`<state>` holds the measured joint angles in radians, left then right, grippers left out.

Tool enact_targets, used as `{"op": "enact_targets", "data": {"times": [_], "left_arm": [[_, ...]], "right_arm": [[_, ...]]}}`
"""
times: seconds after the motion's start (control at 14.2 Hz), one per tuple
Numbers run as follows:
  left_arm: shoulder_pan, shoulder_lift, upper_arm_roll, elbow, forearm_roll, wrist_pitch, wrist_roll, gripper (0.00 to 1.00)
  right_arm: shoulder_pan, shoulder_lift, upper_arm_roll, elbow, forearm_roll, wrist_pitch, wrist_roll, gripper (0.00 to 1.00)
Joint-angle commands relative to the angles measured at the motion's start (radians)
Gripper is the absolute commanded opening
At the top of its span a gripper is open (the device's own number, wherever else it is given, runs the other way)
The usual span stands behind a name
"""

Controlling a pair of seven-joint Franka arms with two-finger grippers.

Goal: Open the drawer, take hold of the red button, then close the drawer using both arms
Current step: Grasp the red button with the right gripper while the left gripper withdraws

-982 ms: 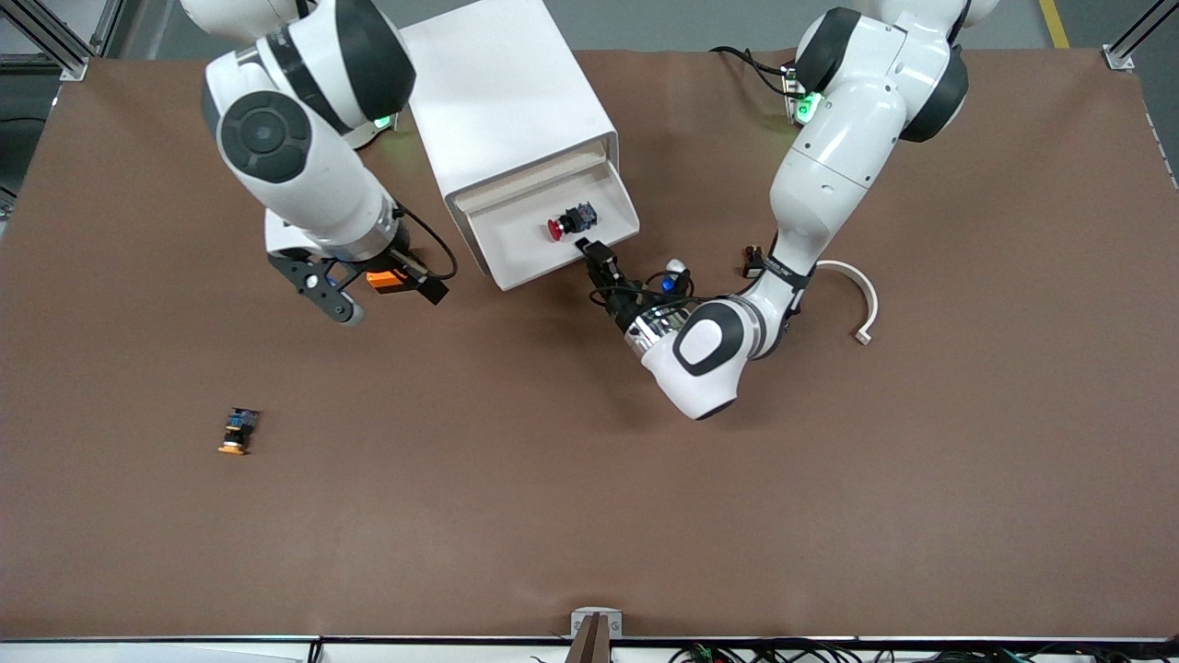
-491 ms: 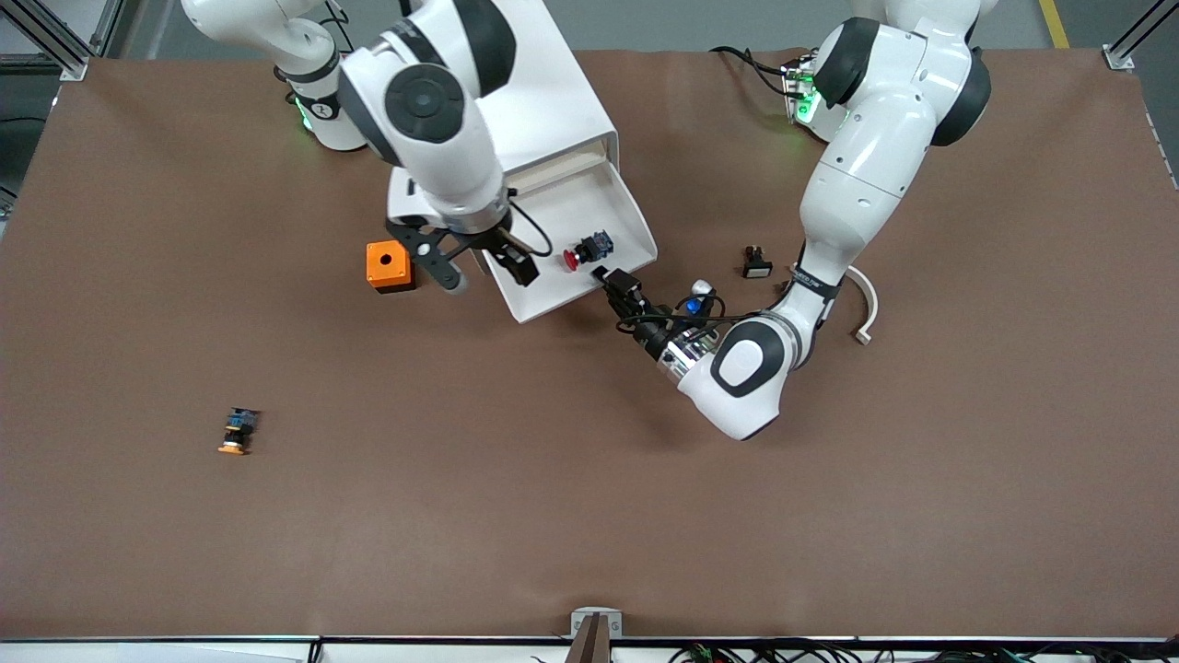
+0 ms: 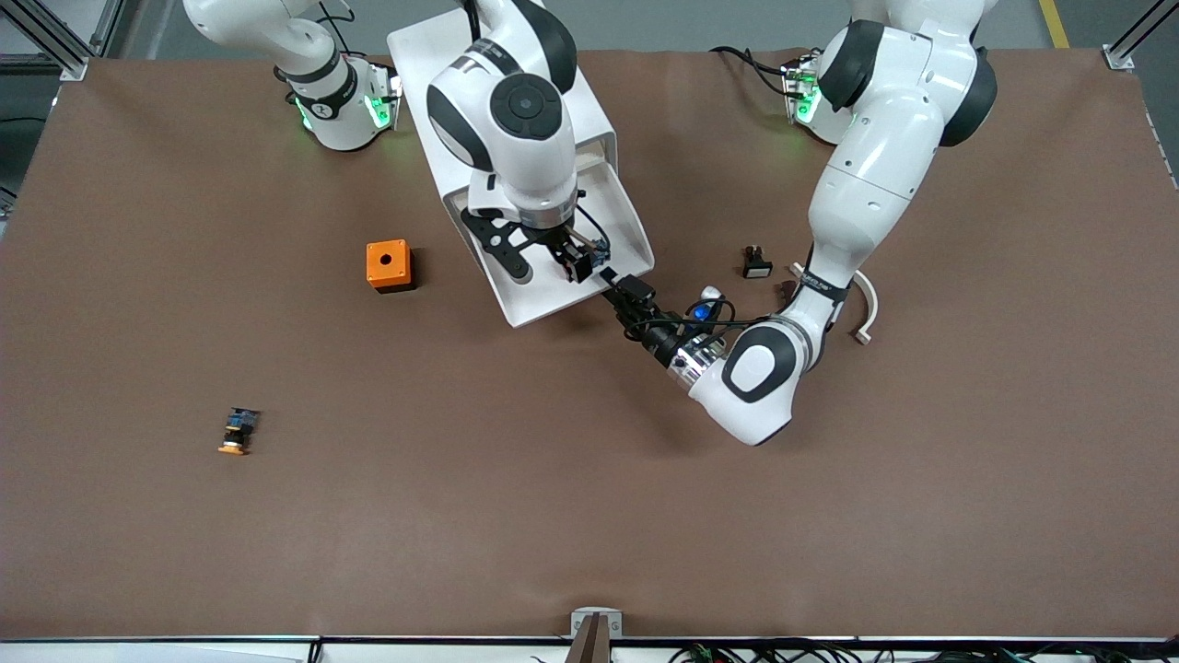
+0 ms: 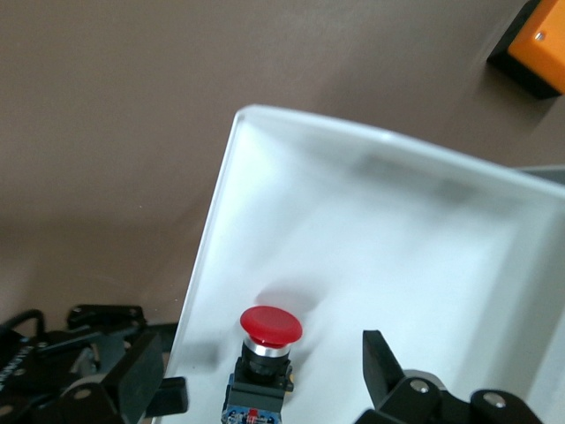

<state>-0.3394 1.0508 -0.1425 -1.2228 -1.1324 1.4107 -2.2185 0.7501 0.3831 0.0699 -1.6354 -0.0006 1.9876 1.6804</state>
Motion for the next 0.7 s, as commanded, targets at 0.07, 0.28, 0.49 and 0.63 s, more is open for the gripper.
{"op": "enact_targets", "data": {"times": [0.07, 0.28, 0.49, 0.63], "left_arm": [[0.026, -0.006, -0.002, 0.015, -0.020, 0.013, 0.222, 0.99], [0.028, -0.026, 0.036, 0.017, -0.007, 0.014, 0.464, 0.99], [0.016, -0.041, 0.096, 0.026, 0.031, 0.017, 0.755, 0.99], [0.016, -0.058, 0.098, 0.039, 0.112, 0.053, 0.943, 0.99]], "right_arm": [[0.049, 0.060, -0.009, 0.022, -0.045, 0.023, 0.080, 1.00], [0.063, 0.095, -0.009, 0.043, -0.058, 0.025, 0.114, 0.99], [0.078, 0.106, -0.009, 0.043, -0.056, 0.049, 0.143, 0.99], [0.083, 0.117, -0.009, 0.043, -0.056, 0.066, 0.159, 0.99]]}}
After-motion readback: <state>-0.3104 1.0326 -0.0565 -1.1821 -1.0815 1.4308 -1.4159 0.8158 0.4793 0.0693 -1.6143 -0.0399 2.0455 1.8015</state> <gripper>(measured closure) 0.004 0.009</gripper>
